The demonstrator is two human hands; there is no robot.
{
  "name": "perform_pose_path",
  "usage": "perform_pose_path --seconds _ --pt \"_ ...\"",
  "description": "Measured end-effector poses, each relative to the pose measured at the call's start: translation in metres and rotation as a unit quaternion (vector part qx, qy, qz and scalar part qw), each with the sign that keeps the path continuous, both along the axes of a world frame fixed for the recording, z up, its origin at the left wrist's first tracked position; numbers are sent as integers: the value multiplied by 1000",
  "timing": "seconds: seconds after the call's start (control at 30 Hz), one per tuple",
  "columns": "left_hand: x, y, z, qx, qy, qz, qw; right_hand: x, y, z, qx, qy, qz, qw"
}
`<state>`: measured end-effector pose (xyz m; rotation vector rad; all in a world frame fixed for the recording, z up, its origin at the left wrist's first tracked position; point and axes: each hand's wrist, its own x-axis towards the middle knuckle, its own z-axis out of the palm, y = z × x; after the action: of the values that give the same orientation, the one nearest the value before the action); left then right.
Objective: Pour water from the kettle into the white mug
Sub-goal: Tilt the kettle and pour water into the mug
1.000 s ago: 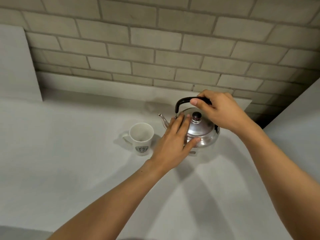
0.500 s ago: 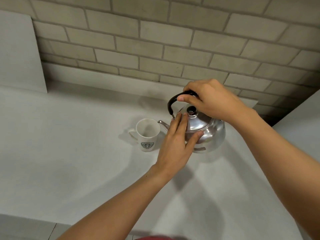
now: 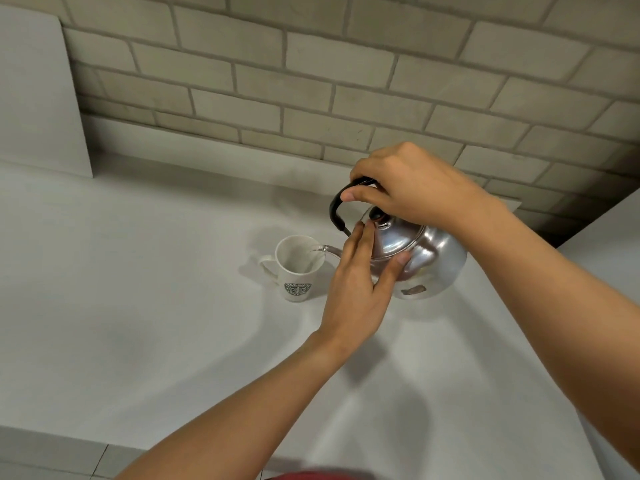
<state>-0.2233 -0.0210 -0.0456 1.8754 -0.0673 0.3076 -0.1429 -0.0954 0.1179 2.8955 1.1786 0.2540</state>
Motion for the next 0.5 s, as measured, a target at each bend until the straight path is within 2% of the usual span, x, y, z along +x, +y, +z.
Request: perform_pose_path --seconds 0.5 --pt "-1 -8 6 -61 1 6 998 -3 9 11 -28 -16 28 999"
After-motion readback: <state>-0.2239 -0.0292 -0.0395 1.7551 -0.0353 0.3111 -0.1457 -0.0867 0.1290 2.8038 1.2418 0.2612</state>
